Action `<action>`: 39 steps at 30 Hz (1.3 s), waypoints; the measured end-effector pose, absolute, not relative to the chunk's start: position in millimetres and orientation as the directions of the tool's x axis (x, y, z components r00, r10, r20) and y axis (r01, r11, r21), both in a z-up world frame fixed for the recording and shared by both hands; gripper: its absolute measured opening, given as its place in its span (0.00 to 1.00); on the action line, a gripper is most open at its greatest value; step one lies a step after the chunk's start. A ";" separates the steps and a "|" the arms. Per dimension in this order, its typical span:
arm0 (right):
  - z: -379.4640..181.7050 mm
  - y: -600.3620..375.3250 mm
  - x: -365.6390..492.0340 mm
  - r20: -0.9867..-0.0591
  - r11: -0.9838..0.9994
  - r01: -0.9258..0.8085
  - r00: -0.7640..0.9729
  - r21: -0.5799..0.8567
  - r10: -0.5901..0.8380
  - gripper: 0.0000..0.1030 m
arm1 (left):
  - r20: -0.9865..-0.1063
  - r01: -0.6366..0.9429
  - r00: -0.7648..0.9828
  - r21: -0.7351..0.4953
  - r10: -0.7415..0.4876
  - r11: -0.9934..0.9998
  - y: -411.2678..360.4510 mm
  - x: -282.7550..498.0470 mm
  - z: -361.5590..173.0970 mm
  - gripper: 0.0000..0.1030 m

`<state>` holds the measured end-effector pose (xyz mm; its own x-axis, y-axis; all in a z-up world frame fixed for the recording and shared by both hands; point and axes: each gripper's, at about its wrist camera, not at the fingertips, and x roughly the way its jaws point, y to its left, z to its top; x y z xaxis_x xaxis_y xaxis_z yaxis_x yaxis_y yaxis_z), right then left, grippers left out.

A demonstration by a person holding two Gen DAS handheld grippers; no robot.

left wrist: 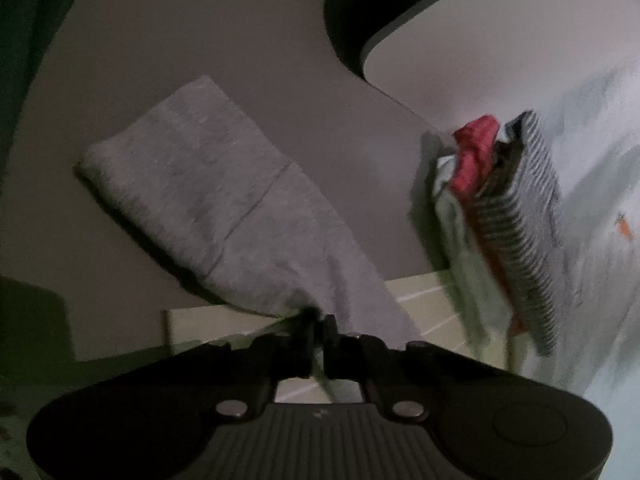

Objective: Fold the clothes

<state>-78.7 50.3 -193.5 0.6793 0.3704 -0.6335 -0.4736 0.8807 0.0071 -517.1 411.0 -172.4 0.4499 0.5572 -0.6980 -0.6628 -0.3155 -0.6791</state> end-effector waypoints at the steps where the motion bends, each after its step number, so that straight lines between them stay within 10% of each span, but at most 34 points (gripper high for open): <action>1: -193.5 50.3 -78.7 -0.634 0.881 -0.474 0.679 0.007 0.371 1.00 | -0.697 -0.689 0.448 -0.668 0.560 -0.280 413.1 -509.4 -167.0 0.03; 8: -193.4 50.1 -78.9 -0.634 0.880 -0.474 0.679 0.007 0.371 1.00 | -0.567 -0.716 0.661 -0.673 0.492 0.185 409.2 -415.6 -115.8 0.02; 12: -193.4 49.9 -78.8 -0.634 0.880 -0.474 0.679 0.008 0.371 1.00 | -0.524 -0.549 0.822 -0.627 0.221 0.552 371.6 -331.2 -92.0 0.04; 15: -193.3 49.7 -78.6 -0.634 0.880 -0.475 0.678 0.009 0.372 1.00 | -0.579 -0.461 0.812 -0.551 0.080 0.696 337.3 -291.3 -97.4 0.31; 22: -193.7 49.5 -77.7 -0.635 0.878 -0.479 0.674 0.012 0.377 1.00 | -0.678 -0.568 0.723 -0.477 0.130 0.671 331.7 -296.8 -115.1 0.60; 29: -177.2 62.9 -67.6 -0.722 0.871 -0.491 0.593 0.026 0.356 1.00 | -0.808 -0.774 0.478 -0.202 0.345 0.600 343.9 -312.9 -131.1 0.63; 39: -132.3 155.0 -119.1 -0.617 0.573 -0.820 0.445 0.010 0.649 1.00 | -0.862 -0.810 0.379 -0.133 0.337 0.570 355.9 -321.2 -150.1 0.88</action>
